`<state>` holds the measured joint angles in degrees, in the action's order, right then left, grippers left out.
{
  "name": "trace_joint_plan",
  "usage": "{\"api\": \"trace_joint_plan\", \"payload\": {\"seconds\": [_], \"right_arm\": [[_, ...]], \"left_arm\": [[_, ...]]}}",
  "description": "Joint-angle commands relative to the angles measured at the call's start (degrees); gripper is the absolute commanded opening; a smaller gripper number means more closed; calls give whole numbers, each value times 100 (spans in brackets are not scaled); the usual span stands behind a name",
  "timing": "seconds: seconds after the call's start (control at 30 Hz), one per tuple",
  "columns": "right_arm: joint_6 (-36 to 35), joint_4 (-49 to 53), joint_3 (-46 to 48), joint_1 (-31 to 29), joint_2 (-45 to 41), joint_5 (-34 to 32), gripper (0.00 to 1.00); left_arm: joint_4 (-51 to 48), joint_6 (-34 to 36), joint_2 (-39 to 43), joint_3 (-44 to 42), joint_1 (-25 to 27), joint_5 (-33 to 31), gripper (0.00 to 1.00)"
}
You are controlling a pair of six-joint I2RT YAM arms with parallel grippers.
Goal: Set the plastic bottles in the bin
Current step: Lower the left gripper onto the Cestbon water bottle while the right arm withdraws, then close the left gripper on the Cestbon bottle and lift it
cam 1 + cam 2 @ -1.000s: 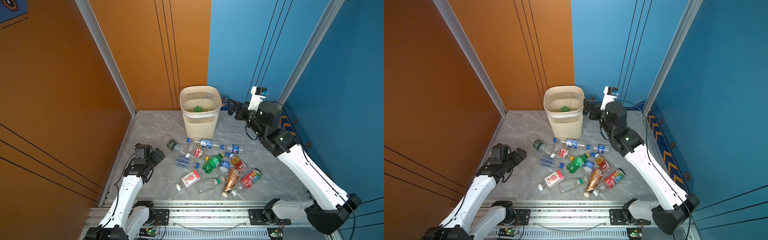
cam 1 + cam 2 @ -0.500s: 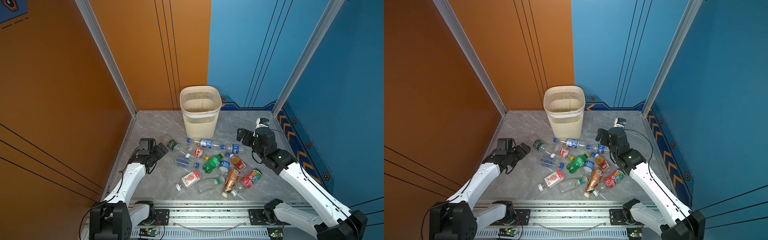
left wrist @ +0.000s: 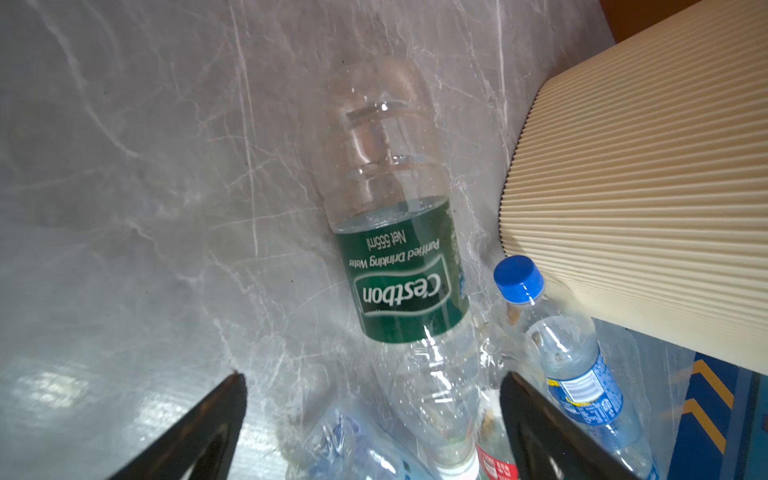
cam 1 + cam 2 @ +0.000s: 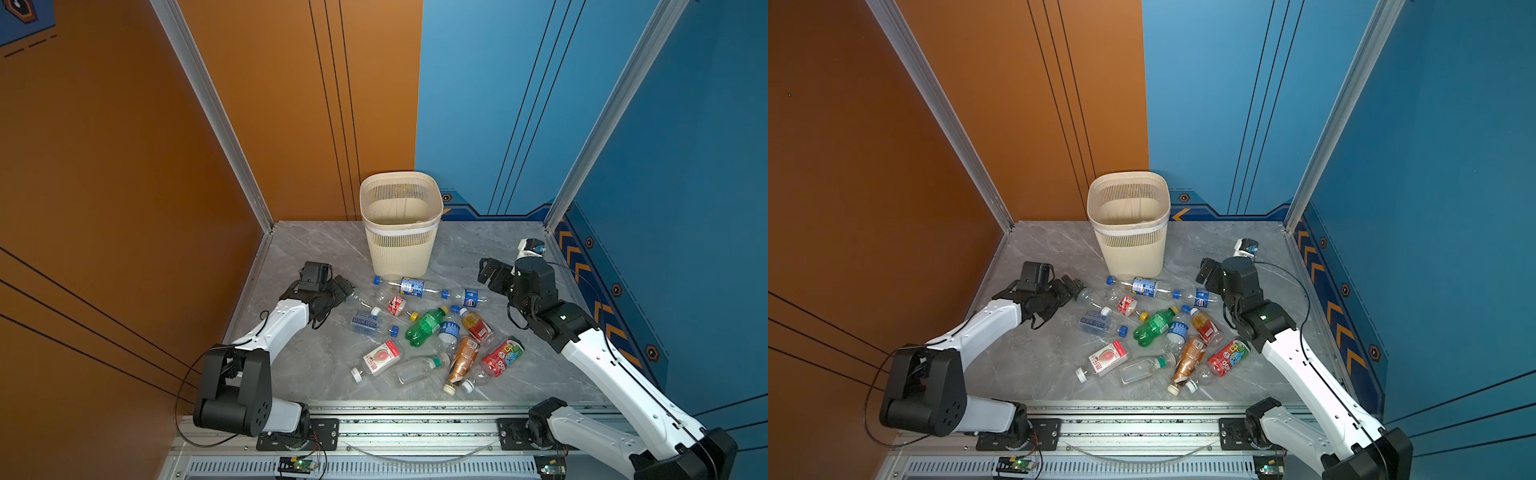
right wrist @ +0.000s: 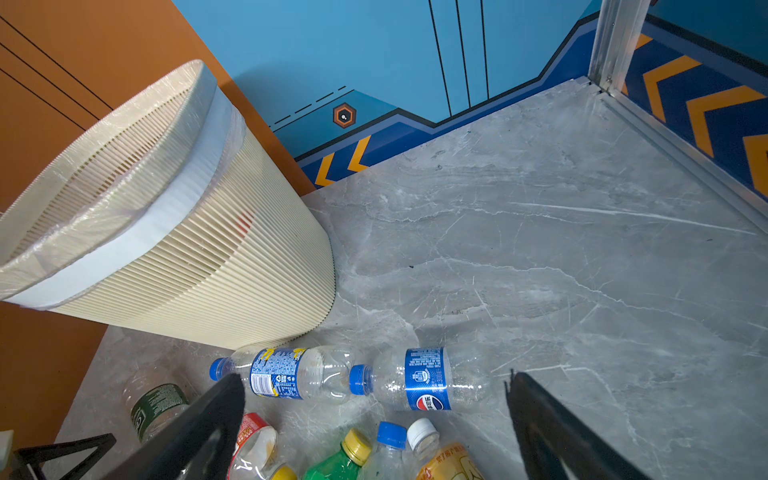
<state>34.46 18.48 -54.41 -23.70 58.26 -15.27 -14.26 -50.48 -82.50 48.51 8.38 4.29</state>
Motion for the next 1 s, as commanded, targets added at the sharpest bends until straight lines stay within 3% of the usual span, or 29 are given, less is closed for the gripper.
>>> {"api": "trace_joint_plan", "payload": {"seconds": [0.0, 0.63, 0.97], "right_arm": [[52, 98, 108, 67, -111, -6, 100], [98, 87, 256, 374, -158, 134, 99], [97, 102, 278, 470, -188, 174, 100]], "left_arm": [[232, -201, -246, 211, 66, -82, 96], [876, -719, -1530, 660, 171, 98, 87], [1011, -841, -1770, 734, 197, 117, 71]]}}
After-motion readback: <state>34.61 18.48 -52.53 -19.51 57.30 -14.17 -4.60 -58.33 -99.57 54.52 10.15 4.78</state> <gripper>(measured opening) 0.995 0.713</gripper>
